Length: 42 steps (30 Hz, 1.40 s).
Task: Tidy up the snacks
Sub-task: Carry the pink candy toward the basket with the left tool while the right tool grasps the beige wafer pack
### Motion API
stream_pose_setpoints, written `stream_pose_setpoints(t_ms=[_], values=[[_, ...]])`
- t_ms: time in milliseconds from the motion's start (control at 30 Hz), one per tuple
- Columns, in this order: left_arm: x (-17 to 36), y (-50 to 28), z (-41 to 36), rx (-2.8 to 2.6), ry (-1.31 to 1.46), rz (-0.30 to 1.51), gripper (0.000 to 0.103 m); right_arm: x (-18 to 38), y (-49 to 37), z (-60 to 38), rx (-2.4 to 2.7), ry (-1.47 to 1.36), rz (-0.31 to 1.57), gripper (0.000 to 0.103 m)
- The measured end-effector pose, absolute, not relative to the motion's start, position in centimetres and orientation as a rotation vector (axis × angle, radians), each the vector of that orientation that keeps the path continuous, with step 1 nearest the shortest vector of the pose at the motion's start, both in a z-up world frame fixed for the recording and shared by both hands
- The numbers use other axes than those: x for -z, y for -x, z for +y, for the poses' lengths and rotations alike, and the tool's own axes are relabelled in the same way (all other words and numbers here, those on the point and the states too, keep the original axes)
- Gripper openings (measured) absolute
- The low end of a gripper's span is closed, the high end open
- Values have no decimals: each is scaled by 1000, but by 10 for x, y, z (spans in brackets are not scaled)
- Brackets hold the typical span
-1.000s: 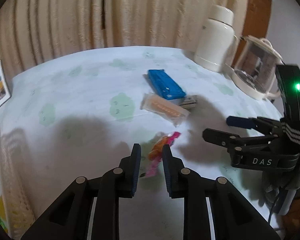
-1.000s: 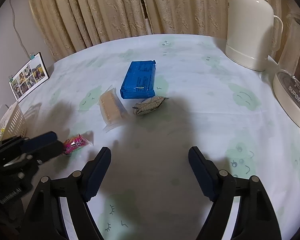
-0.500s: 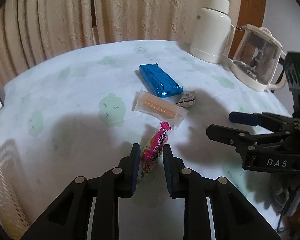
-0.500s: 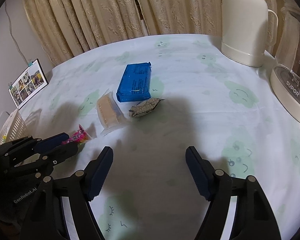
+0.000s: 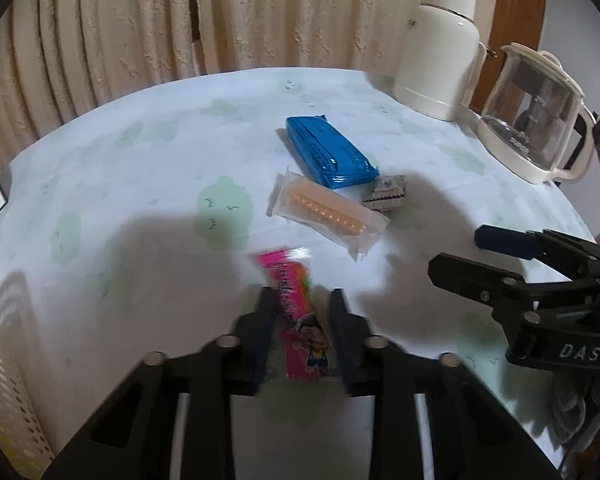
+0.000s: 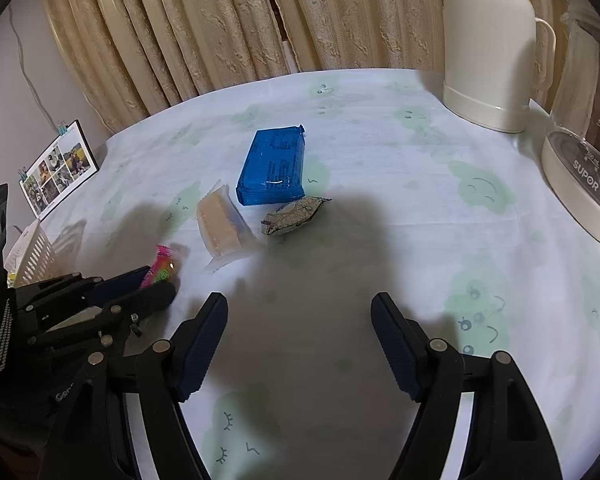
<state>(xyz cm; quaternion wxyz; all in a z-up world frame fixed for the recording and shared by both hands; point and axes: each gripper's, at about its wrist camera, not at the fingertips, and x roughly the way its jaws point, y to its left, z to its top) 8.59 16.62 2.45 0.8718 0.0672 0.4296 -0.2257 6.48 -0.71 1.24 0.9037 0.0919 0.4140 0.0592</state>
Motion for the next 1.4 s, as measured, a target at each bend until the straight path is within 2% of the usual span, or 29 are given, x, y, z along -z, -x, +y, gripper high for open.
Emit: stream_pose_setpoints(t_ms=[133, 600, 833, 1400], values=[[-30, -83, 172, 433, -131, 863, 19, -13, -63, -6, -140, -195, 844, 62], [-73, -57, 212, 387, -16, 711, 19, -29, -71, 15, -225, -165, 780, 56], [-82, -50, 231, 350, 25, 674, 19, -37, -97, 52, -268, -30, 763, 45], [-98, -43, 255, 282, 82, 617, 19, -5, -134, 74, -251, 59, 869, 42]])
